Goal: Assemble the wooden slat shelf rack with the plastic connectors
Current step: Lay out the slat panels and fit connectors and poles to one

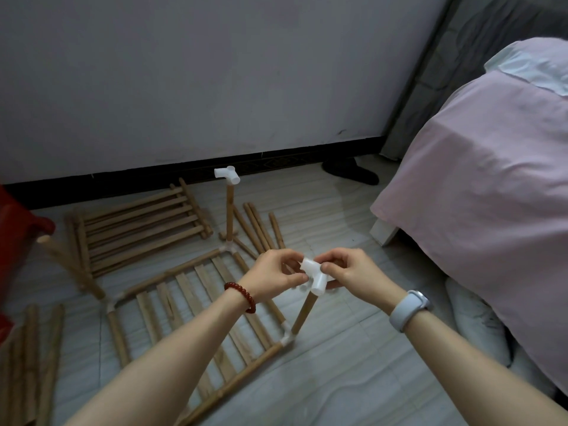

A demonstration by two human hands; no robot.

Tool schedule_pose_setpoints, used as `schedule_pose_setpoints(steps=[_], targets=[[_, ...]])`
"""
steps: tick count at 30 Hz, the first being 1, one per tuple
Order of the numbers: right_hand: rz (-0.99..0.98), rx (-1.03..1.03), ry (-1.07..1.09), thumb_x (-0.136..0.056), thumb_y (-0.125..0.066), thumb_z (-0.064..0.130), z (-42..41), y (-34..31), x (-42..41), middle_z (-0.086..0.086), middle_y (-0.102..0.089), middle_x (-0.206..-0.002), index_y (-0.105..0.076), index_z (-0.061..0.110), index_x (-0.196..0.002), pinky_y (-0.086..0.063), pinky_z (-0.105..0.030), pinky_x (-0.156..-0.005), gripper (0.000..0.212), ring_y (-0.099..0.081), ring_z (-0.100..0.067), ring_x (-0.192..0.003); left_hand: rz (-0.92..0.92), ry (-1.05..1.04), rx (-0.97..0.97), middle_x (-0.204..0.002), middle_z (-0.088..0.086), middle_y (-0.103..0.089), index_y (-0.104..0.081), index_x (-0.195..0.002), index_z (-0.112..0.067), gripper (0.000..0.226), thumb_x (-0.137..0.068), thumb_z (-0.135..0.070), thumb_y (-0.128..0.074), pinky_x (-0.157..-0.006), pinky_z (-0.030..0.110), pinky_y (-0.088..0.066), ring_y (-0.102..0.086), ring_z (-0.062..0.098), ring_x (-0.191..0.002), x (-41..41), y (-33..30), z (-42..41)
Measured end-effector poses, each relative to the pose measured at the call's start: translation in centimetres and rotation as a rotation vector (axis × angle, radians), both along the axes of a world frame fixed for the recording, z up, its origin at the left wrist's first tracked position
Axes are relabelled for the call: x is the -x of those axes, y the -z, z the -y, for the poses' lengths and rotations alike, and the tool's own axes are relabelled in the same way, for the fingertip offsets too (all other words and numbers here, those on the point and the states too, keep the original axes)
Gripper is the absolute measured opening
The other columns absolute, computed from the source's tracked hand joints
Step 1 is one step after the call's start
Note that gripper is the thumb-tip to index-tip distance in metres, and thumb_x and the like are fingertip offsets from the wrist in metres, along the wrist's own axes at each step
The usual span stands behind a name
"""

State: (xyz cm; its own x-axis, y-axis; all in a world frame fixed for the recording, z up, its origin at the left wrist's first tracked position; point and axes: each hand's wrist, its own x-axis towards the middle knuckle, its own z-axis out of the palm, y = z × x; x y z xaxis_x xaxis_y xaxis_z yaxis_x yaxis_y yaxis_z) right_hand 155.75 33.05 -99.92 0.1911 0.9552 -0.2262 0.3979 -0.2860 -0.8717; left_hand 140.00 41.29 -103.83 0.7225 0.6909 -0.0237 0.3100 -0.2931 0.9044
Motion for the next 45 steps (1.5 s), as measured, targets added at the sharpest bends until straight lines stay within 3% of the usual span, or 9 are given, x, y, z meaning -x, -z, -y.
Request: schedule_pose_setpoints(steps=[8, 11, 16, 20, 24, 31, 34, 38, 45], targets=[[0.097, -0.026, 0.098, -0.090, -0.058, 0.011, -0.1, 0.5, -0.1, -0.004, -0.067, -0.084, -0.063, 0.018, -0.081, -0.058, -0.034, -0.074, 0.013, -0.066, -0.019, -0.080, -0.050, -0.064, -0.137, -0.083, -0.004, -0.067, -0.067, -0.101, -0.014, 0.023, -0.084, -0.029, -0.068, -0.071, 0.018, -0.053, -0.062, 0.003, -0.072, -0.1, -0.5, 0.9], [0.293, -0.034, 0.056, -0.096, -0.049, 0.021, 0.8, 1.2, -0.1, -0.001, -0.066, -0.104, -0.065, 0.020, -0.108, -0.052, -0.036, -0.086, 0.020, -0.062, -0.016, -0.096, -0.085, -0.114, -0.145, -0.084, -0.006, -0.066, -0.064, -0.096, -0.019, 0.021, -0.084, -0.036, -0.067, -0.075, 0.028, -0.055, -0.063, 0.009, -0.077, -0.8, 0.0, 1.2], [0.647, 0.067, -0.254, -0.099, -0.037, 0.038, 2.4, 0.9, 0.6, -0.004, -0.047, -0.129, -0.015, 0.025, -0.150, -0.043, -0.030, -0.092, 0.057, -0.052, -0.018, -0.108, -0.029, -0.097, 0.015, -0.084, 0.001, -0.070, -0.066, -0.092, -0.015, 0.021, -0.080, -0.031, -0.072, -0.074, 0.030, -0.056, -0.066, 0.011, -0.074, -0.5, 0.6, 0.9], [0.548, 0.185, -0.270, -0.101, -0.036, 0.024, 2.0, 0.0, 0.5, -0.006, -0.061, -0.105, -0.011, 0.022, -0.150, -0.047, -0.030, -0.081, 0.055, -0.059, -0.019, -0.092, -0.031, 0.049, 0.186, -0.102, 0.005, -0.066, -0.063, -0.107, -0.015, 0.026, -0.082, -0.021, -0.070, -0.080, 0.024, -0.052, -0.064, 0.015, -0.091, -0.3, 0.5, 0.5], [0.419, 0.211, -0.240, -0.101, -0.034, 0.020, 2.0, -0.2, 0.0, 0.006, -0.049, -0.081, -0.019, 0.029, -0.147, -0.046, -0.023, -0.065, 0.049, -0.051, -0.009, -0.071, -0.180, 0.110, 0.220, -0.122, 0.001, -0.055, -0.049, -0.132, -0.016, 0.046, -0.088, -0.011, -0.061, -0.087, 0.019, -0.048, -0.057, 0.015, -0.109, 0.5, 1.7, 0.4], [0.774, 0.261, -0.356, -0.093, -0.034, 0.003, 2.0, 0.5, 0.9, -0.008, -0.051, -0.113, -0.009, 0.029, -0.141, -0.046, -0.033, -0.064, 0.060, -0.053, -0.019, -0.074, -0.282, 0.125, 0.188, -0.145, -0.004, -0.040, -0.036, -0.143, -0.021, 0.055, -0.092, -0.013, -0.055, -0.109, 0.032, -0.033, -0.036, 0.016, -0.134, -1.6, 4.5, 1.5], [0.834, 0.267, -0.346, -0.098, -0.029, 0.012, 1.4, 0.2, 0.3, -0.010, -0.056, -0.111, -0.010, 0.020, -0.143, -0.035, -0.034, -0.065, 0.049, -0.048, -0.023, -0.074, -0.191, 0.022, 0.176, -0.130, -0.003, -0.057, -0.055, -0.129, -0.019, 0.035, -0.094, -0.020, -0.053, -0.106, 0.031, -0.037, -0.047, 0.013, -0.125, -3.3, 5.6, 2.4], [0.912, 0.281, -0.317, -0.102, -0.023, 0.033, 1.6, 0.4, 0.5, -0.008, -0.062, -0.094, -0.029, 0.017, -0.128, -0.032, -0.034, -0.066, 0.032, -0.058, -0.031, -0.085, -0.214, -0.147, 0.061, -0.078, -0.014, -0.060, -0.066, -0.091, -0.025, 0.016, -0.095, -0.032, -0.052, -0.065, 0.020, -0.039, -0.055, 0.008, -0.080, -3.4, 5.8, 2.9], [1.045, 0.234, -0.549, -0.101, -0.030, 0.037, 0.6, -1.1, -0.2, -0.005, -0.060, -0.116, -0.025, 0.019, -0.140, -0.037, -0.036, -0.071, 0.043, -0.057, -0.029, -0.100, -0.232, -0.123, -0.028, -0.070, -0.007, -0.054, -0.063, -0.085, -0.019, 0.023, -0.096, -0.032, -0.048, -0.058, 0.020, -0.036, -0.050, 0.009, -0.069, -3.3, 5.3, 3.4]])
